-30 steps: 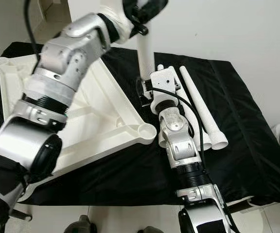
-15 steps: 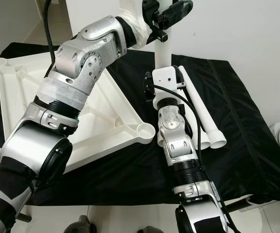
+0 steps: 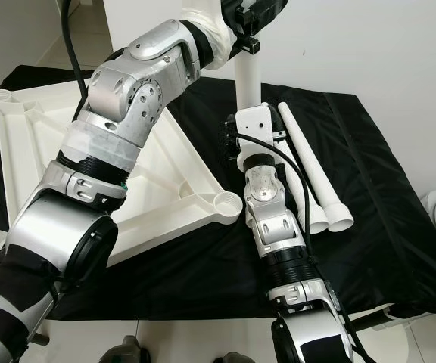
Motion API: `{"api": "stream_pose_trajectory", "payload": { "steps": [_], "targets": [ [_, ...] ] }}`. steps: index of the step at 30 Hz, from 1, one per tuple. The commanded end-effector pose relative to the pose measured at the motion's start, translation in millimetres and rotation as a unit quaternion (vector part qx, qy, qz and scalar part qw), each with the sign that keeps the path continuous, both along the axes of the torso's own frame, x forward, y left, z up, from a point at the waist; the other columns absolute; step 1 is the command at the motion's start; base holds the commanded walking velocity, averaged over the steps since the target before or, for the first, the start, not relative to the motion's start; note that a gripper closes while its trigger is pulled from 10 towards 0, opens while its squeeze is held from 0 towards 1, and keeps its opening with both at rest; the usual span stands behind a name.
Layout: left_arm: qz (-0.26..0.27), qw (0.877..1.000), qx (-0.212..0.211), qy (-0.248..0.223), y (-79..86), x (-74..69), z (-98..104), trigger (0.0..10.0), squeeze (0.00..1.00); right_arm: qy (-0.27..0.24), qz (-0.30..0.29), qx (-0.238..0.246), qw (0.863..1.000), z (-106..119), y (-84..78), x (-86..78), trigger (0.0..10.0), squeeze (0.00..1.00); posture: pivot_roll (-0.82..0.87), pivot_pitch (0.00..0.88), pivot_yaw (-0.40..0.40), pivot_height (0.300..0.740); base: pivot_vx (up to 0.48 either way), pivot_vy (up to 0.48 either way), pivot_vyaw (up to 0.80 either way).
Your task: Building children table
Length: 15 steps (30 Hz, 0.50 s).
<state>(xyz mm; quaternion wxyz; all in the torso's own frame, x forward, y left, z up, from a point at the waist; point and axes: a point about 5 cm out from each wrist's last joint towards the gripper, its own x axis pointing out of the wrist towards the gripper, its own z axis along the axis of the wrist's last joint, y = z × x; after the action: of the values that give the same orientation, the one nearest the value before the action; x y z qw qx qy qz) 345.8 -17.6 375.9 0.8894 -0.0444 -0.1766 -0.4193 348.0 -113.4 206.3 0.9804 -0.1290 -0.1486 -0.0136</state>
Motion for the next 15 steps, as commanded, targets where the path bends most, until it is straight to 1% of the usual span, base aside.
{"api": "stream_pose_trajectory", "payload": {
  "steps": [1, 14, 15],
  "targets": [
    [-0.005, 1.0, 0.003, -0.015, -5.0, -5.2, 10.1, 10.0, 0.0, -0.006, -0.008, -0.001, 1.0, 2.6, -2.4, 1.6, 0.0, 0.0, 0.05, 0.0, -0.056, 0.74, 0.0, 0.0, 0.0],
    [-0.011, 1.0, 0.004, -0.014, -8.2, -9.8, 10.5, 10.0, 0.0, -0.01, -0.017, -0.003, 1.0, 3.2, -4.1, 4.8, 0.0, 0.0, 0.05, 0.0, -0.048, 0.74, 0.0, 0.0, 0.0],
    [-0.01, 1.0, 0.005, -0.015, -8.5, -10.4, 10.6, 10.0, 0.0, -0.008, -0.017, -0.001, 1.0, 2.7, -4.2, 5.4, 10.0, 0.0, 0.05, 0.0, -0.049, 0.74, 0.0, 0.0, 0.0]
  ]
}}
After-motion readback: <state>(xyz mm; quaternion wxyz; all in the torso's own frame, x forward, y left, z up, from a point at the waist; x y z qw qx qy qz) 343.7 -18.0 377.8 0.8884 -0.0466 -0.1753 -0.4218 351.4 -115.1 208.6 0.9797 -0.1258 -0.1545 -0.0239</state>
